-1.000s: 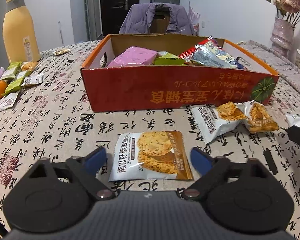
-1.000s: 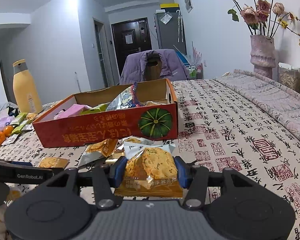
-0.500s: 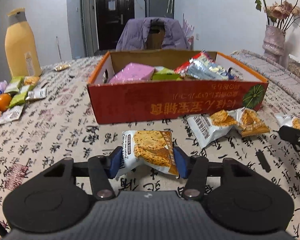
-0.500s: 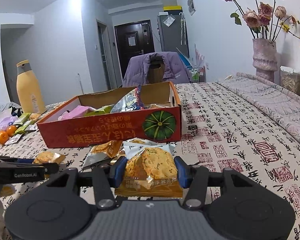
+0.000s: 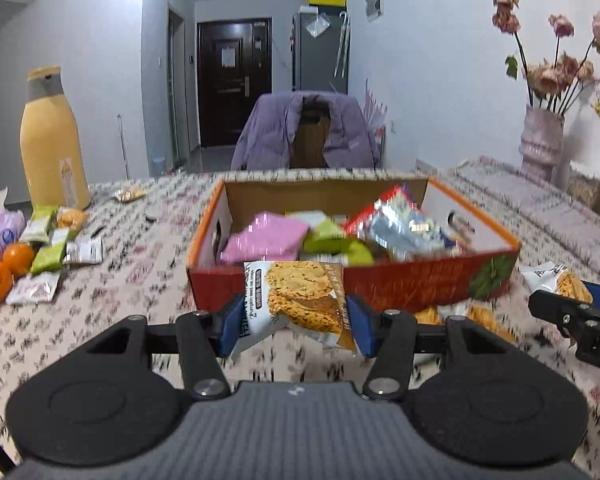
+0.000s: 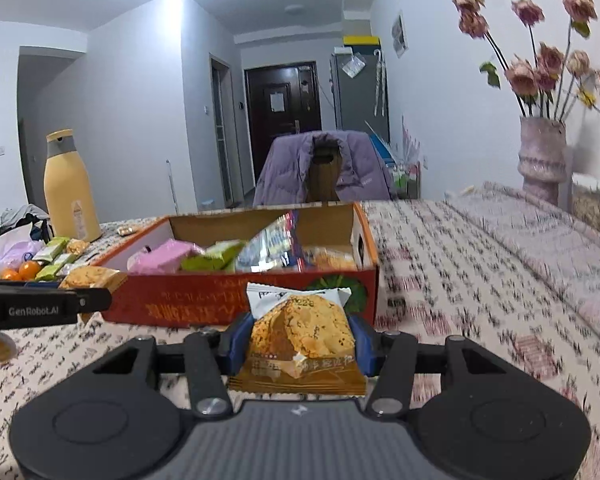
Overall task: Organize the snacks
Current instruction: 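Carry both cracker packets over the cardboard box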
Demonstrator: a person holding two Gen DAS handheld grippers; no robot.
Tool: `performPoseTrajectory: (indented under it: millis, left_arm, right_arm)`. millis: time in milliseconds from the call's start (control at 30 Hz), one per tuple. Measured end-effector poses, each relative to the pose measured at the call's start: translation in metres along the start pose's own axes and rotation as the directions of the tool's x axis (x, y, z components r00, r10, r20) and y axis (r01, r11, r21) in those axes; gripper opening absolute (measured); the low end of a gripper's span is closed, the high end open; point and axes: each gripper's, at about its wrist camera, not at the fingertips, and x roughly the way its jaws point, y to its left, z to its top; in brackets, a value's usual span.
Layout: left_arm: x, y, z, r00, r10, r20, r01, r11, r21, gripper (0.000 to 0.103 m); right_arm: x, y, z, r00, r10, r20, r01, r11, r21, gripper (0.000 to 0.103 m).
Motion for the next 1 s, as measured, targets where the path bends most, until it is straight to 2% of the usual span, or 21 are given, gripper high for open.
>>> performPoseTrajectory:
  millis: [333, 633, 833, 1000]
  left_arm:
    - [0.018, -0.001, 0.043, 0.997, 0.007, 0.078, -0.005, 1.0, -0.025, 0.055]
    - [0.052, 0.001, 0.07, 0.994, 0.028, 0.101, -0.023, 0.998, -0.059, 0.055]
    - [0.078, 0.005, 0.078, 0.995, 0.04, 0.09, -0.033, 0.996, -0.08, 0.055]
    - [0.1, 0.007, 0.075, 0.995, 0.056, 0.08, -0.048, 0.995, -0.091, 0.055]
  right_arm:
    - [0.034, -0.001, 0.046, 0.998, -0.012, 0.059, 0.014, 0.999, -0.035, 0.051]
    - [0.08, -0.005, 0.077, 0.998, -0.014, 0.062, 0.017, 0.999, -0.043, 0.051]
    - [0.113, -0.008, 0.09, 0.998, -0.027, 0.05, 0.028, 0.999, -0.037, 0.051]
    - [0.134, -0.009, 0.087, 0.998, -0.043, 0.045, 0.044, 0.999, -0.022, 0.051]
